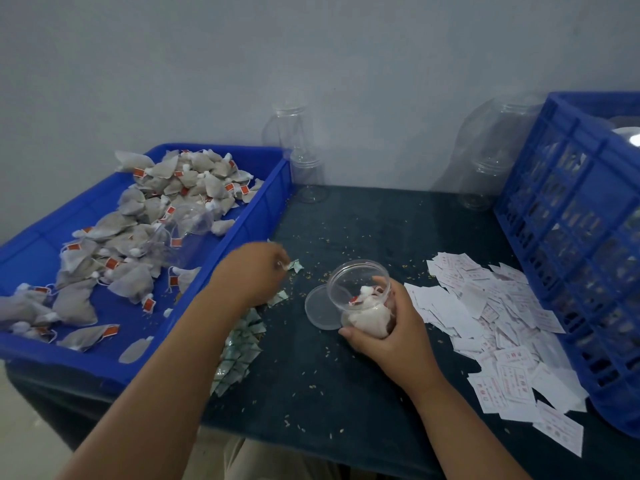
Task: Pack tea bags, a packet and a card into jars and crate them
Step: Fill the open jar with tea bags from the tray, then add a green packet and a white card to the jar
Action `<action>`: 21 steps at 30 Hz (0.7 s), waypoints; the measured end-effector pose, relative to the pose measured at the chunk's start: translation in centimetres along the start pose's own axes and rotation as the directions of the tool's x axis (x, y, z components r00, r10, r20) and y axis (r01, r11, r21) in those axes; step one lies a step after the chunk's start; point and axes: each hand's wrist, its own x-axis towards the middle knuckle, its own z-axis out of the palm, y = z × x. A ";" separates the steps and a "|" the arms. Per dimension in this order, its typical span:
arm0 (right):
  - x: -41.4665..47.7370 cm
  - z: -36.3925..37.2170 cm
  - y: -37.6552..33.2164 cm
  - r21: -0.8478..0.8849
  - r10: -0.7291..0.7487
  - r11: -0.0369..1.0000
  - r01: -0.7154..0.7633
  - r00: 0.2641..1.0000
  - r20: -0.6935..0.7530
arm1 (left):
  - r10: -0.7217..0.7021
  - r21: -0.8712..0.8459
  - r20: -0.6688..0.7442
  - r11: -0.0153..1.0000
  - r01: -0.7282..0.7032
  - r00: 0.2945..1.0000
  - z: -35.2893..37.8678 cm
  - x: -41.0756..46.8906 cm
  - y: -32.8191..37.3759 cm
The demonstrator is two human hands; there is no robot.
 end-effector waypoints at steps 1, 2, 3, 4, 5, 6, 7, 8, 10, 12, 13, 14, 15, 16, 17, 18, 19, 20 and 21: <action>0.1 0.0 0.1 0.007 0.006 1.000 -0.006 1.000 -0.006 | -0.045 0.118 0.097 0.992 0.034 0.994 1.5 0.3 -1.0; 0.1 -0.1 0.1 0.013 0.012 1.000 -0.012 1.000 -0.009 | -0.071 0.171 0.145 0.984 0.045 0.987 3.0 0.5 -1.8; 0.2 -0.1 0.2 0.019 0.018 1.000 -0.018 1.000 -0.009 | -0.076 0.182 0.142 0.982 0.049 0.987 4.3 0.5 -2.2; 0.2 -0.1 0.2 0.022 0.021 1.000 -0.021 1.000 -0.007 | -0.066 0.157 0.093 0.986 0.051 0.993 5.4 0.4 -2.5; 0.2 0.0 0.3 0.020 0.020 1.000 -0.020 1.000 -0.005 | -0.060 0.121 0.031 0.991 0.056 0.998 6.2 0.3 -2.8; 0.2 0.0 0.3 0.016 0.017 1.000 -0.017 1.000 -0.007 | -0.051 0.089 -0.029 0.995 0.053 0.998 6.8 0.3 -3.0; 0.2 0.0 0.2 0.014 0.015 1.000 -0.015 1.000 -0.011 | -0.041 0.071 -0.073 0.996 0.046 0.996 7.0 0.3 -3.2; 0.2 0.0 0.2 0.014 0.014 1.000 -0.013 1.000 -0.013 | -0.028 0.051 -0.113 0.998 0.034 0.993 7.1 0.2 -3.3; 0.2 0.0 0.0 0.016 0.009 1.000 -0.009 1.000 -0.013 | -0.011 -0.015 -0.197 1.000 0.008 0.980 6.7 -0.1 -3.3; 0.2 0.0 -0.3 0.017 0.003 1.000 -0.003 1.000 -0.009 | -0.032 -0.140 -0.266 0.990 -0.006 0.964 5.8 -0.4 -2.6; 0.2 0.0 -0.4 0.017 -0.003 1.000 0.003 1.000 -0.007 | -0.048 -0.221 -0.287 0.975 -0.018 0.957 4.9 -0.5 -2.0; 0.3 0.0 -0.5 0.017 -0.011 1.000 0.011 1.000 -0.006 | -0.053 -0.306 -0.308 0.951 -0.046 0.950 4.0 -0.8 -1.3; 0.3 0.0 -0.5 0.018 -0.020 1.000 0.020 1.000 -0.003 | -0.053 -0.397 -0.324 0.914 -0.085 0.944 3.0 -1.2 -0.3; 0.3 0.1 -0.5 0.020 -0.028 0.999 0.028 1.000 -0.001 | -0.041 -0.489 -0.335 0.862 -0.137 0.941 1.9 -1.7 0.8; 0.3 0.1 -0.6 0.020 -0.036 0.999 0.036 0.999 -0.001 | -0.004 -0.557 -0.340 0.807 -0.198 0.940 0.9 -2.3 2.0; 0.2 0.1 -0.7 0.016 -0.045 0.999 0.045 0.999 -0.002 | 0.058 -0.592 -0.340 0.763 -0.261 0.939 0.0 -2.9 3.3; 0.2 0.1 -0.8 0.012 -0.054 0.998 0.054 0.999 -0.003 | 0.139 -0.592 -0.332 0.740 -0.320 0.933 -0.5 -3.5 4.5; 0.2 0.1 -0.8 0.012 -0.060 0.998 0.060 0.998 -0.002 | 0.219 -0.569 -0.311 0.737 -0.366 0.925 -0.8 -4.0 5.6; 0.2 0.1 -0.9 0.021 -0.065 0.998 0.065 0.998 0.000 | 0.289 -0.519 -0.279 0.757 -0.397 0.916 -0.8 -4.2 6.4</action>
